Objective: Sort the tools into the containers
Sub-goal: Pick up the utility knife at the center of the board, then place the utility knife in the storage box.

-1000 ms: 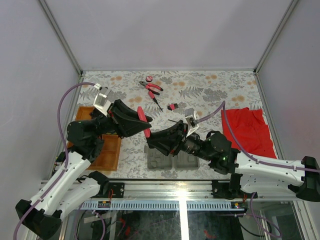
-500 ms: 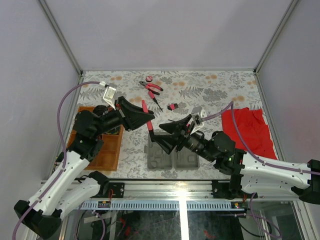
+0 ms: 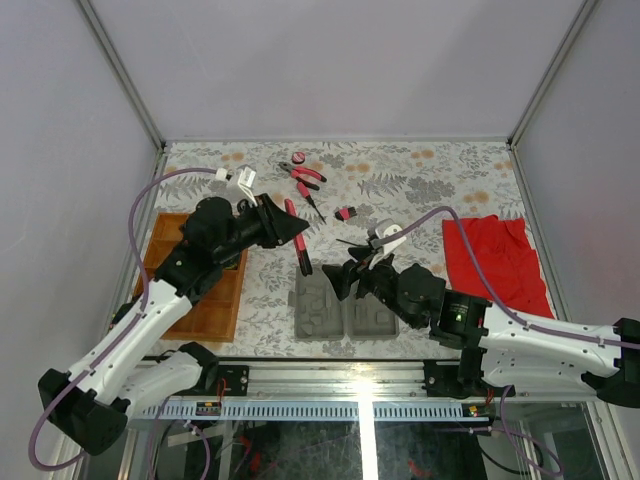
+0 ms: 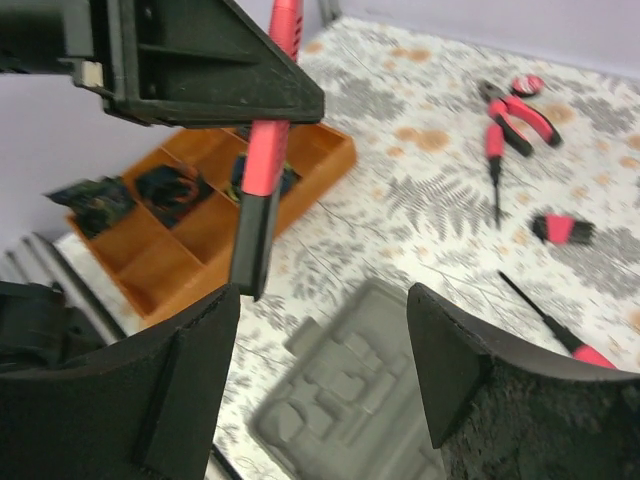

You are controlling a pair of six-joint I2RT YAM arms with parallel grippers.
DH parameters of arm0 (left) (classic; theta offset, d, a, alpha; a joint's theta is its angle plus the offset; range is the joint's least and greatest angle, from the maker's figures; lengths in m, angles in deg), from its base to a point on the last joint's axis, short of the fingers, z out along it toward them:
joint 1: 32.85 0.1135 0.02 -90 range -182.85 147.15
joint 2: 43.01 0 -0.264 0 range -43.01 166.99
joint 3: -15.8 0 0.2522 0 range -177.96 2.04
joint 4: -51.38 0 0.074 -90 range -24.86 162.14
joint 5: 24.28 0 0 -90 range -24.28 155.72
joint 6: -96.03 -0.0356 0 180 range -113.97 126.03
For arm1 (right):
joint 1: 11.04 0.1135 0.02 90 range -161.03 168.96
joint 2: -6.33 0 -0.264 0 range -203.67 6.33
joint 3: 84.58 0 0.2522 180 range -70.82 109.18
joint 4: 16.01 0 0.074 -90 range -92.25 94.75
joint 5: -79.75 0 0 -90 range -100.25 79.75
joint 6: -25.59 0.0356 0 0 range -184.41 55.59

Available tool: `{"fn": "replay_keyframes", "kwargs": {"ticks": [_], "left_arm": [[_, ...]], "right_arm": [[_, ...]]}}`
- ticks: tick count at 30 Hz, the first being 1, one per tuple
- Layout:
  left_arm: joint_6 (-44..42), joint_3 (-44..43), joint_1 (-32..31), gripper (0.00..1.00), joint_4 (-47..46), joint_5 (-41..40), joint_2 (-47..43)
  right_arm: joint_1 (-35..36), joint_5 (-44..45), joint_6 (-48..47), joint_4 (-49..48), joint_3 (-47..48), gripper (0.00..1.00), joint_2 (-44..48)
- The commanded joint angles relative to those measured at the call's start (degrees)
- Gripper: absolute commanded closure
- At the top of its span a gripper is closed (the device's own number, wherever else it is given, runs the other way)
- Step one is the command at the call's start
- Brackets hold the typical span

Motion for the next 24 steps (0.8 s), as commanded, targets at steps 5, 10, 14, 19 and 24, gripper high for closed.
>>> {"fn": "replay_keyframes", "kwargs": {"ticks": [5,10,14,19,24], "left_arm": [[1.46,-2.42,-7.84,1.0,7.99,-14.78,5.94],[5.19,-1.93,-14.23,1.0,9.33,-21.92,9.81],[8.43,-2.52,-17.5,1.0,11.65,-25.89,14.07],[12.33,-3.46,-20.52,1.0,15.45,-30.2,20.08],[15.74,-3.65,-22.97,1.0,16.89,-32.84,26.35]], "right_arm": [[-0.63,13.93,2.48,13.56,5.68,0.28,-3.38],[-9.82,2.57,9.86,21.68,7.41,0.38,-4.45],[-16.14,-2.81,13.31,21.53,3.95,0.4,-2.96],[-18.48,-3.91,15.14,21.41,0.77,0.4,-1.03],[-18.79,-3.94,16.45,21.55,-1.09,0.39,0.48]]}}
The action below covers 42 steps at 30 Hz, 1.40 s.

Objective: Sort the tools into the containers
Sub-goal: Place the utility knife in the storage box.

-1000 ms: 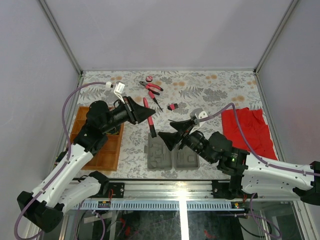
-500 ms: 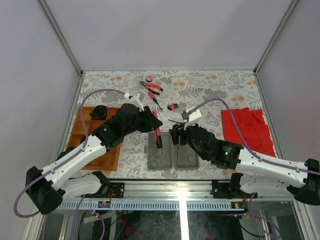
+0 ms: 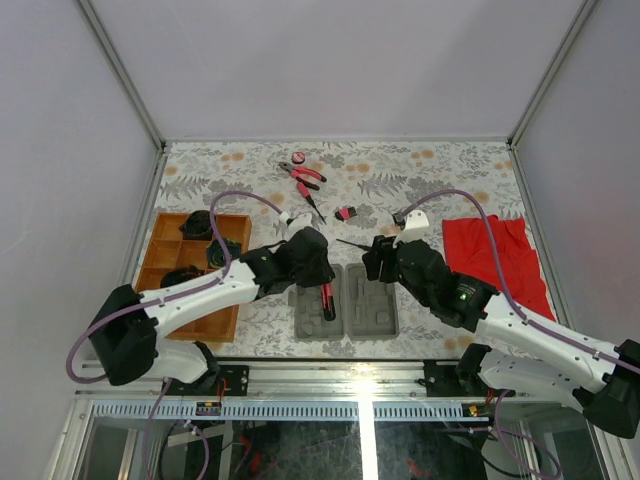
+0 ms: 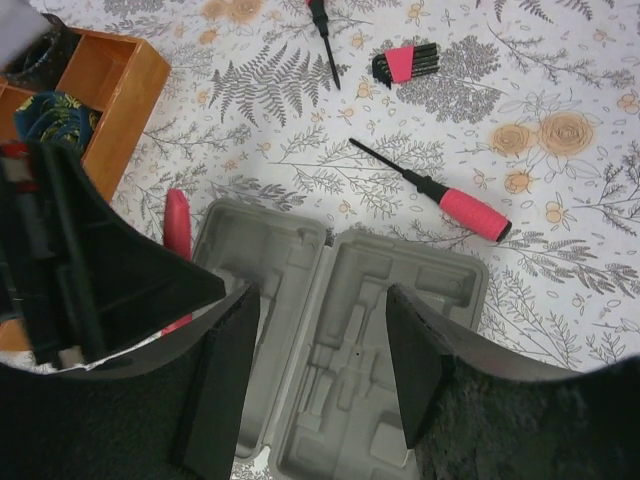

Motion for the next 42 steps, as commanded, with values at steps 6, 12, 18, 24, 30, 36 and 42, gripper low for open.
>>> {"fn": "replay_keyframes", "kwargs": {"ticks": [6,12,18,24,30,36,42], "left_arm": [[7.0,-4.79,-4.52,1.0,4.91,-8.31,11.77],[8.06,-6.45,-6.68,1.0,5.35,-10.14,15.98],[8.05,-7.16,-7.27,0.98,6.38,-11.44,18.77],[8.35,-6.84,-7.86,0.84,6.37,-12.06,20.34],[8.12,-6.38,-7.92,0.61,5.79,-12.36,19.81],[6.92,-6.66,-8.02,0.52,4.8,-12.19,18.46],[5.61,-6.23,-7.97,0.49,4.88,-13.92,13.88]], "right_arm": [[-0.56,-1.93,4.22,-1.51,-3.32,0.39,4.38],[-0.56,-2.54,4.68,-1.63,-4.75,0.39,5.55],[-0.56,-2.98,5.05,-2.14,-5.4,0.39,5.81],[-0.52,-3.56,5.13,-2.46,-5.39,0.39,5.27],[-0.55,-3.86,5.23,-2.5,-5.6,0.38,4.97],[-0.53,-3.82,5.29,-2.35,-5.52,0.37,4.65],[-0.56,-2.24,4.97,-0.92,-5.52,0.37,5.08]]}}
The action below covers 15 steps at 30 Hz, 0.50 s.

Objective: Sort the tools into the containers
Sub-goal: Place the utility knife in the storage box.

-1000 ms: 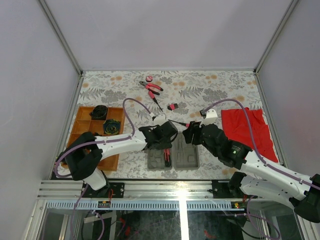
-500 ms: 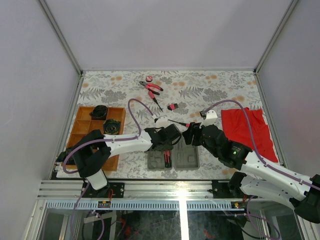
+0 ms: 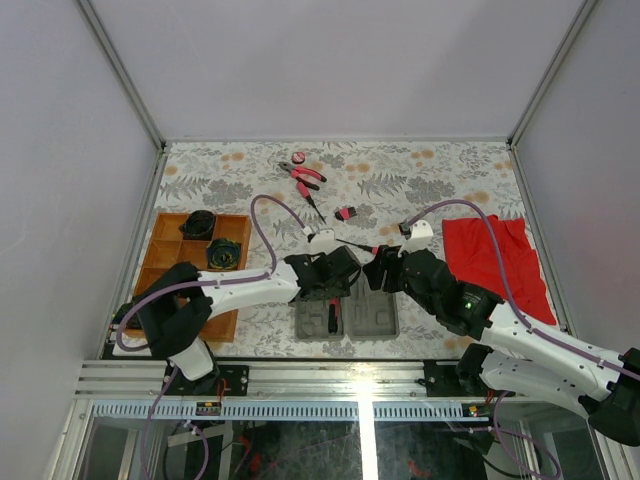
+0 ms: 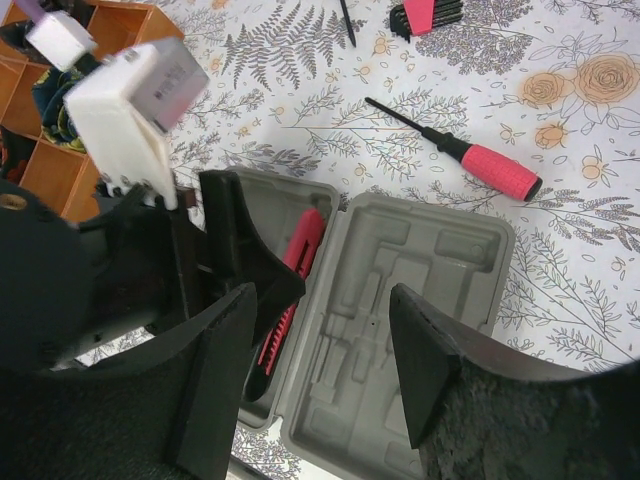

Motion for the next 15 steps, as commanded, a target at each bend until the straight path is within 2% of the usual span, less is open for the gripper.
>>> {"fn": "replay_keyframes", "kwargs": {"ticks": [1,7,15], "left_arm": [[-1.68,-0.28,-0.38,0.48,-0.26,-4.24,-5.64],[-4.63,3.33,2.19,0.48,-1.91,-3.34,-13.17],[-6.63,14.01,9.1,0.48,-2.29,0.61,-21.98]], "right_arm": [[-0.39,1.82,0.21,-0.49,0.04,0.38,0.49],[-0.32,1.18,-0.76,0.16,-0.48,0.43,-0.53],[-0.34,-2.73,-0.9,-1.68,-0.85,0.44,-3.71]]}}
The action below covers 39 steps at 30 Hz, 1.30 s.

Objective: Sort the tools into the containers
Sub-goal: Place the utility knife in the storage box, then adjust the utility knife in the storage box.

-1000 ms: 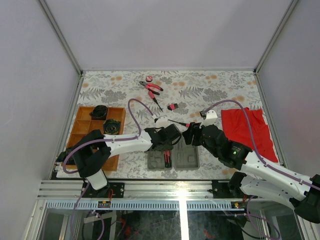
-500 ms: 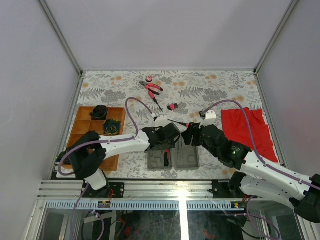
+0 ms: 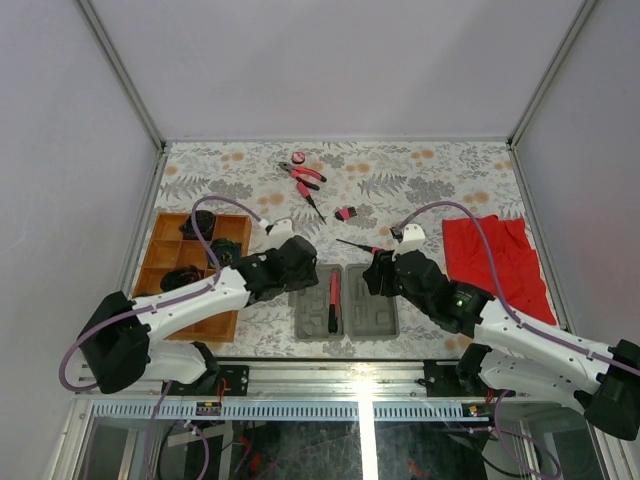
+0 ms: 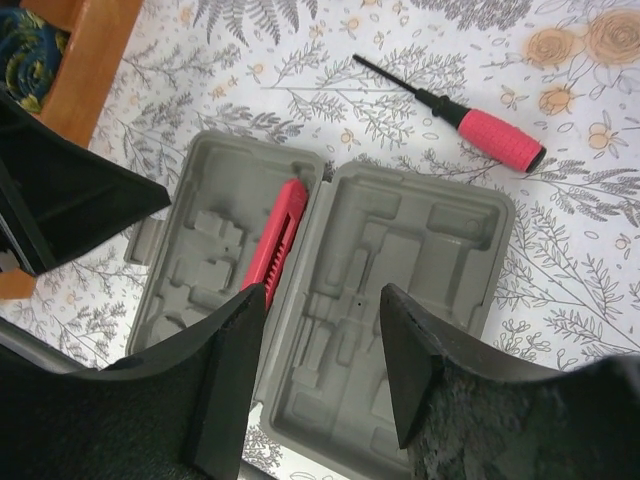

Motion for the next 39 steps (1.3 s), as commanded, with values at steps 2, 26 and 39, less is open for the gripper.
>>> {"fn": "replay_keyframes", "kwargs": {"ticks": [2,26,39], "left_arm": [[-2.23,6.48,3.47,0.48,-0.76,2.33,-4.28],[-3.45,14.11,8.97,0.76,-13.64,16.54,2.35],[-0.14,18.03,12.59,1.0,-15.29,18.43,-0.67]], "right_arm": [[-0.34,-2.37,-0.53,-2.74,0.1,0.44,-1.99],[-0.39,-4.53,-0.93,-3.41,0.66,0.46,-4.08],[-0.36,-2.35,-1.04,-2.26,0.69,0.48,-3.41]]}}
